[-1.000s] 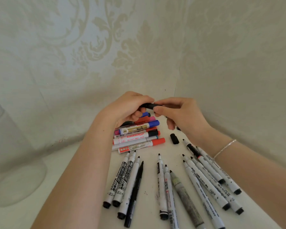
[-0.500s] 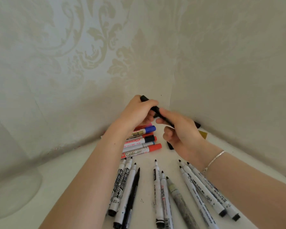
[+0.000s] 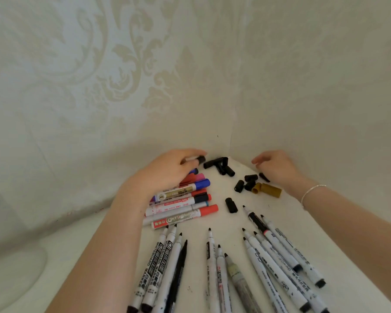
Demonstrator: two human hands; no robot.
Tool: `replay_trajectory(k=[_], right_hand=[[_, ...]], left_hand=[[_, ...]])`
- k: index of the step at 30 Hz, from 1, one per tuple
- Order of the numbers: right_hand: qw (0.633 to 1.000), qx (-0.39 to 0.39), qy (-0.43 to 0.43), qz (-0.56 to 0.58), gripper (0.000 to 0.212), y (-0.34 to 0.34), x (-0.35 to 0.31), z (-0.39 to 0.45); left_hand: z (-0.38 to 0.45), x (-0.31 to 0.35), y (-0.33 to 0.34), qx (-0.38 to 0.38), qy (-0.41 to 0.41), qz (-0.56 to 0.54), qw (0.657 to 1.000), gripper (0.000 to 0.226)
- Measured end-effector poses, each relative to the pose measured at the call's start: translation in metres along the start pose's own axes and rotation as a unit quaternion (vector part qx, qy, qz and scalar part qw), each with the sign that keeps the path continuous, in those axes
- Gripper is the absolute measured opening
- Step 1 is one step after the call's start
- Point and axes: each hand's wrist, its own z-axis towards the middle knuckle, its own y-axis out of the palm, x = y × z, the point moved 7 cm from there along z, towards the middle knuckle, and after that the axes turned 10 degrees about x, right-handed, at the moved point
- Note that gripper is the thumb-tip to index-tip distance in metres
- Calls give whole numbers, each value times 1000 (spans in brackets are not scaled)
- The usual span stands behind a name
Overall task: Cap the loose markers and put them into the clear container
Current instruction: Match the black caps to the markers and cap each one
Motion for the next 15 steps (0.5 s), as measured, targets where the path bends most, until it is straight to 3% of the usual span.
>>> replay_trajectory(k=[3, 9, 15], right_hand=[[998, -29, -20, -55, 36, 11, 5, 5], [993, -57, -73, -73, 33, 39, -3, 5], [982, -51, -140, -113, 36, 67, -34, 22]], left_hand=[[-2, -9, 14, -77, -17, 33, 996, 39], [3, -19, 17, -49, -26, 38, 998, 19], [4, -26, 22, -44, -34, 80, 995, 21]])
